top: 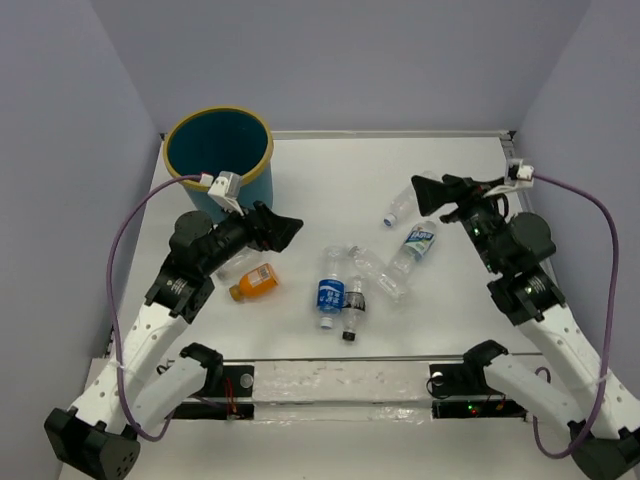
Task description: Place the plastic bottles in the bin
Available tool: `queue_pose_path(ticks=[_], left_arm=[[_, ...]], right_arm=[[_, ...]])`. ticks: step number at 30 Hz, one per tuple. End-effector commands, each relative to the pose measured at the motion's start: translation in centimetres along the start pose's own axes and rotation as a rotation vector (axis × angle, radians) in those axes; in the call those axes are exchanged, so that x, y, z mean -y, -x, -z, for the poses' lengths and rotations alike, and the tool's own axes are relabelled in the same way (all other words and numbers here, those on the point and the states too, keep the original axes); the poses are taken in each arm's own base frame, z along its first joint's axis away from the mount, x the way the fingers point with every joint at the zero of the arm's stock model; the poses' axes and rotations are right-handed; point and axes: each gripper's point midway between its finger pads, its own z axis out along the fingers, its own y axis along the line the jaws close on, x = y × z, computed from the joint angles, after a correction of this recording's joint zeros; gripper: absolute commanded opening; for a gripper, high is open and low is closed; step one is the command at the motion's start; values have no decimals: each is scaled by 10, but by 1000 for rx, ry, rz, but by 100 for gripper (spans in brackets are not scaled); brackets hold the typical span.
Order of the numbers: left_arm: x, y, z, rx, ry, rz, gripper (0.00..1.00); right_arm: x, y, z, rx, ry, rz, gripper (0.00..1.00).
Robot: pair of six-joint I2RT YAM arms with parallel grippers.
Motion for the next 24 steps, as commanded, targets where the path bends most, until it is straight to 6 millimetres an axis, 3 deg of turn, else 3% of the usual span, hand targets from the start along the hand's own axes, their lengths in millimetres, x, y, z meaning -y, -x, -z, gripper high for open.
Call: queue_pose_path(ticks=[1,3,6,7,9,10,12,13,14,16,17,18,19,20,21,24], left_arm=[[34,23,-17,37,-166,63,99],[41,29,-30,31,-204,92,99],[51,27,-52,21,-235,112,99],[61,35,-59,32,-246,98,99],[59,26,-85,11,-195,87,99],[73,16,-95,-16,-206,50,99],[67,6,-128,-57,-93,12,99],[87,16,-139,-42,-101,-39,99],[72,-13,-161,-130,-25,-62,99],[64,-23,-183,-158,48,-105,99],[69,-9,-195,-129,67,-121,99],[52,-40,-212,-205,125,-153,99],[58,-33,-223,-201,126,-168,99],[57,-40,-231,-218,139,-185,99],[44,-68,-243,-282,178,-220,99],[40,-90,-268,-328,200,-271,99]], right_arm=[[74,-38,49,-41,-301,55,97],[83,-57,71,-58,-317,4,91],[89,-76,91,-85,-320,-61,80],[96,-90,96,-113,-333,-65,79],[101,-103,104,-155,-351,-78,73],[102,-106,107,-163,-353,-79,71],[104,-117,113,-204,-358,-85,69],[103,-119,115,-213,-355,-91,69],[105,-124,117,-227,-362,-103,69],[108,-134,124,-262,-375,-112,69],[110,-137,127,-268,-382,-116,69],[113,-143,132,-283,-395,-125,71],[114,-146,135,-289,-398,-132,75],[115,-149,138,-295,-400,-136,78],[116,-151,142,-301,-402,-143,83],[116,-156,146,-311,-401,-163,89]])
